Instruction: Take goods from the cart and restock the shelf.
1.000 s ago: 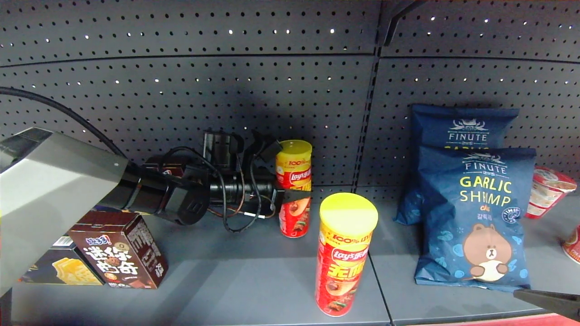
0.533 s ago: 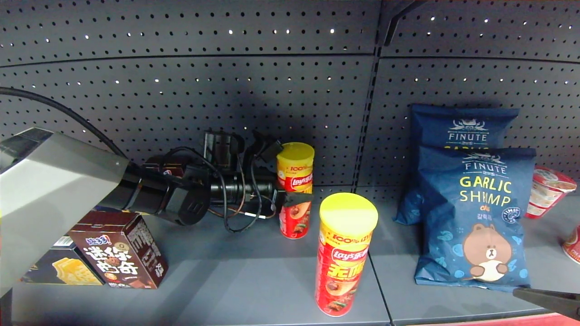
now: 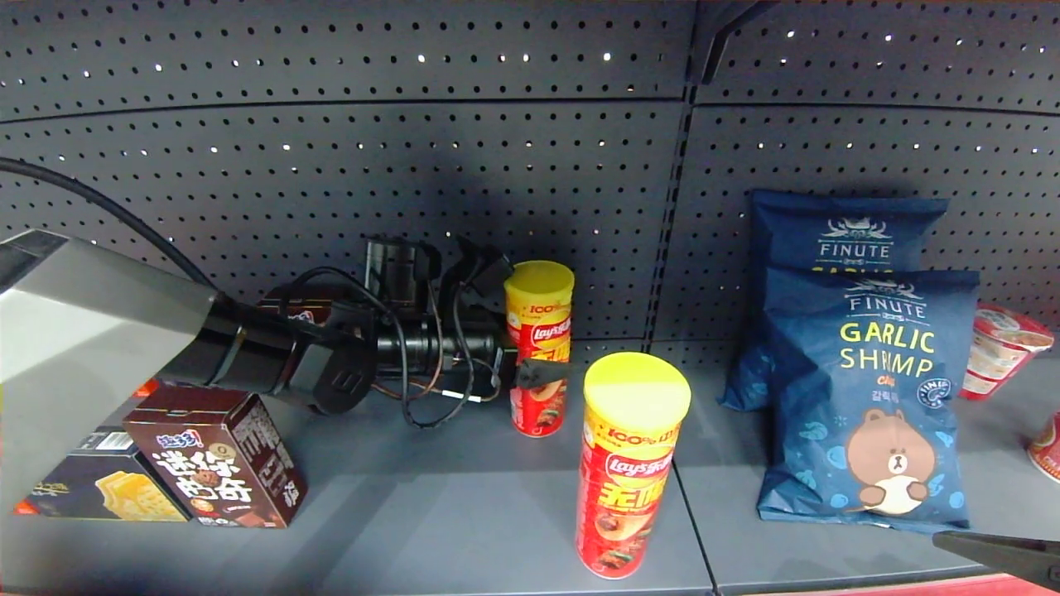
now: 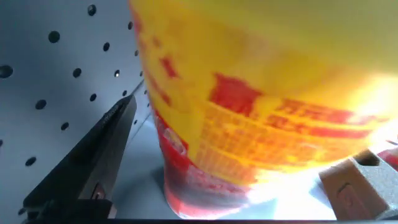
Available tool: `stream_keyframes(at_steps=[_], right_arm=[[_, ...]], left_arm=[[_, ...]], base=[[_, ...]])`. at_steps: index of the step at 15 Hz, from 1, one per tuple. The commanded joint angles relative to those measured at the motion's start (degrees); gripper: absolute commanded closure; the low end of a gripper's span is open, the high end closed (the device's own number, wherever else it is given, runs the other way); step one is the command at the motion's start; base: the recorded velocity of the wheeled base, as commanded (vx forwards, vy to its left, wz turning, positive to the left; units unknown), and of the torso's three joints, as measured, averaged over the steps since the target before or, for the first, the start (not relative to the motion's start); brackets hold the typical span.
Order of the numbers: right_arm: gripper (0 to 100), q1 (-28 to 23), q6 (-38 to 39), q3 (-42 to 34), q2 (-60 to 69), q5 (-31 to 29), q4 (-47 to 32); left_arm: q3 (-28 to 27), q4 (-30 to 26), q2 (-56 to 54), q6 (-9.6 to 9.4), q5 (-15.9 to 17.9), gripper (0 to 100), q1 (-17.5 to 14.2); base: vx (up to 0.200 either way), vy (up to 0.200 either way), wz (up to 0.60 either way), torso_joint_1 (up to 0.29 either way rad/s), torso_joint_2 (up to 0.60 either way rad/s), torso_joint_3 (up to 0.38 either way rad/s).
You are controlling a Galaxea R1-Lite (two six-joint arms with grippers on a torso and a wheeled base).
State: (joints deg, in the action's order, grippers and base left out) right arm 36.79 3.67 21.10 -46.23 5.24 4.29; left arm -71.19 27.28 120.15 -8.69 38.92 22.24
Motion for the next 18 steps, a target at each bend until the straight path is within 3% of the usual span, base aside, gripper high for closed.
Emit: stream_keyframes(at_steps=[1, 3, 5, 6, 14, 16, 18], right_arm=[[0, 0.03, 0.02, -0.01, -0.88, 0.03, 0.1], [0, 0.03, 0.02, -0.01, -0.97, 0.03, 0.1], [0, 0.12, -0.07, -0.1, -1.06, 0.03, 0.02], [0, 0.12, 0.02, -0.1, -1.15, 0.03, 0.02], [0, -0.76, 0.02, 4.03, -8.09, -0.5, 0.46], [0, -1.9, -0.07, 6.5, -12.31, -0.85, 0.81], [0, -1.55, 0.02, 8.43, -16.97, -6.47, 2.04]], left_arm=[[2.64, 0.05, -3.08, -0.1, 0.01, 0, -0.26], [5.54, 0.05, -5.45, -0.19, 0.01, 0, -0.53], [8.44, -0.56, -7.74, -3.88, 0.01, 0, -2.64], [9.32, -0.74, -8.53, -4.23, 0.01, 0, -3.08], [21.27, -0.83, -22.94, -4.23, -0.78, 0, -7.03], [22.77, -0.92, -26.11, -4.23, -6.23, 0, -6.77], [24.08, -1.53, -29.54, -3.96, -15.19, 0, -5.8]], base=[[0.0, 0.0, 0.0, 0.0, 0.0, 0.0], [0.0, 0.0, 0.0, 0.0, 0.0, 0.0], [0.0, 0.0, 0.0, 0.0, 0.0, 0.0], [0.0, 0.0, 0.0, 0.0, 0.0, 0.0], [0.0, 0.0, 0.0, 0.0, 0.0, 0.0], [0.0, 0.0, 0.0, 0.0, 0.0, 0.0], [0.0, 0.0, 0.0, 0.0, 0.0, 0.0]])
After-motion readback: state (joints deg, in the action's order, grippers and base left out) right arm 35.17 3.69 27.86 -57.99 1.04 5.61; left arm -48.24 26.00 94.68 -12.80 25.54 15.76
